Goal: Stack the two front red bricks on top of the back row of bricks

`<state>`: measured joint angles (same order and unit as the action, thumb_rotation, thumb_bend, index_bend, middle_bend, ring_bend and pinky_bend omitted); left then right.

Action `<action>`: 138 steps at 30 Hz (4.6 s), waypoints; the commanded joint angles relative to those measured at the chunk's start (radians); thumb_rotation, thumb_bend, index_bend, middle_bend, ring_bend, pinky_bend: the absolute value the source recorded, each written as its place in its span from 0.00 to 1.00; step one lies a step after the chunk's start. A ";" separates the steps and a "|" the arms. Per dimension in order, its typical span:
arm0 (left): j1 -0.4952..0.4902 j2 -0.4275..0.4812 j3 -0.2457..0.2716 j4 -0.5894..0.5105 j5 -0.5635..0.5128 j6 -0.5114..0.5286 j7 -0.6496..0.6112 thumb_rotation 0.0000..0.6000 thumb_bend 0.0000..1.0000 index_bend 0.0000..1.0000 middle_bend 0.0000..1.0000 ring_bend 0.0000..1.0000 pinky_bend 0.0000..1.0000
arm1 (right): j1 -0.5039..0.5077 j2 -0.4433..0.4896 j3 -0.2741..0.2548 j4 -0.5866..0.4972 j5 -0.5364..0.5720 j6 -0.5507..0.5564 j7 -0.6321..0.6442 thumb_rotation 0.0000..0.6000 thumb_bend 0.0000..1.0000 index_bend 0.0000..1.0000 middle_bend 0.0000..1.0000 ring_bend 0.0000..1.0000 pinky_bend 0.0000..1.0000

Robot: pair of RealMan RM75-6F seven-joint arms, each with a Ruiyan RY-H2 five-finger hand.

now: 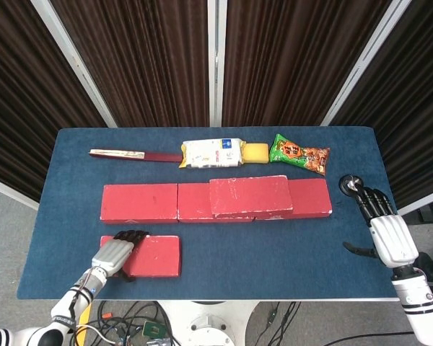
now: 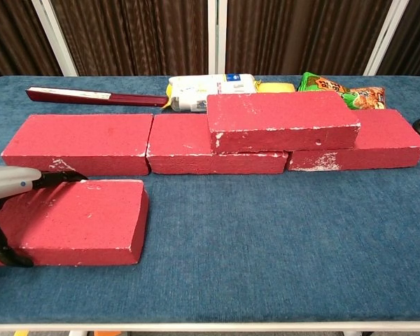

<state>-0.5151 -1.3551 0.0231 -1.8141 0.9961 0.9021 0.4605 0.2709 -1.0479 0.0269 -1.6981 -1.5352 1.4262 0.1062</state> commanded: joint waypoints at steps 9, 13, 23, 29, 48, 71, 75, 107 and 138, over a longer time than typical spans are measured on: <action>-0.012 -0.007 0.024 -0.010 -0.009 0.050 0.038 1.00 0.18 0.00 0.15 0.06 0.24 | -0.012 -0.002 0.014 0.011 0.005 -0.009 0.023 1.00 0.00 0.00 0.00 0.00 0.00; -0.012 0.002 0.030 -0.032 -0.008 0.055 0.030 1.00 0.19 0.00 0.15 0.06 0.26 | -0.016 -0.003 0.019 0.016 0.008 -0.012 0.025 1.00 0.00 0.00 0.00 0.00 0.00; 0.014 0.116 0.041 -0.161 0.105 0.129 -0.015 1.00 0.19 0.00 0.15 0.06 0.26 | -0.033 0.008 0.029 0.013 0.009 -0.003 0.033 1.00 0.00 0.00 0.00 0.00 0.00; 0.004 0.221 -0.013 -0.204 0.104 0.161 -0.060 1.00 0.19 0.00 0.16 0.06 0.26 | -0.043 0.019 0.035 0.007 0.008 0.006 0.038 1.00 0.00 0.00 0.00 0.00 0.00; -0.259 0.108 -0.160 0.060 -0.195 -0.073 -0.036 1.00 0.19 0.00 0.16 0.06 0.26 | -0.030 0.043 0.062 -0.033 0.013 -0.024 0.010 1.00 0.00 0.00 0.00 0.00 0.00; -0.430 0.052 -0.155 0.209 -0.303 -0.225 -0.093 1.00 0.19 0.00 0.16 0.06 0.26 | -0.030 0.068 0.077 -0.053 0.015 -0.033 0.032 1.00 0.00 0.00 0.00 0.00 0.00; -0.449 0.025 -0.147 0.239 -0.311 -0.223 -0.097 1.00 0.19 0.00 0.16 0.06 0.27 | -0.034 0.069 0.078 -0.052 0.015 -0.028 0.039 1.00 0.00 0.00 0.00 0.00 0.00; -0.522 -0.042 -0.106 0.324 -0.378 -0.230 -0.127 1.00 0.19 0.00 0.16 0.06 0.27 | -0.045 0.054 0.072 0.002 0.000 -0.023 0.111 1.00 0.00 0.00 0.00 0.00 0.00; -0.561 -0.065 -0.093 0.339 -0.414 -0.225 -0.130 1.00 0.19 0.00 0.16 0.06 0.27 | -0.050 0.052 0.072 0.023 0.005 -0.027 0.136 1.00 0.00 0.00 0.00 0.00 0.00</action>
<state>-1.0757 -1.4200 -0.0702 -1.4759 0.5828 0.6771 0.3310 0.2206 -0.9956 0.0989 -1.6755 -1.5305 1.3992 0.2424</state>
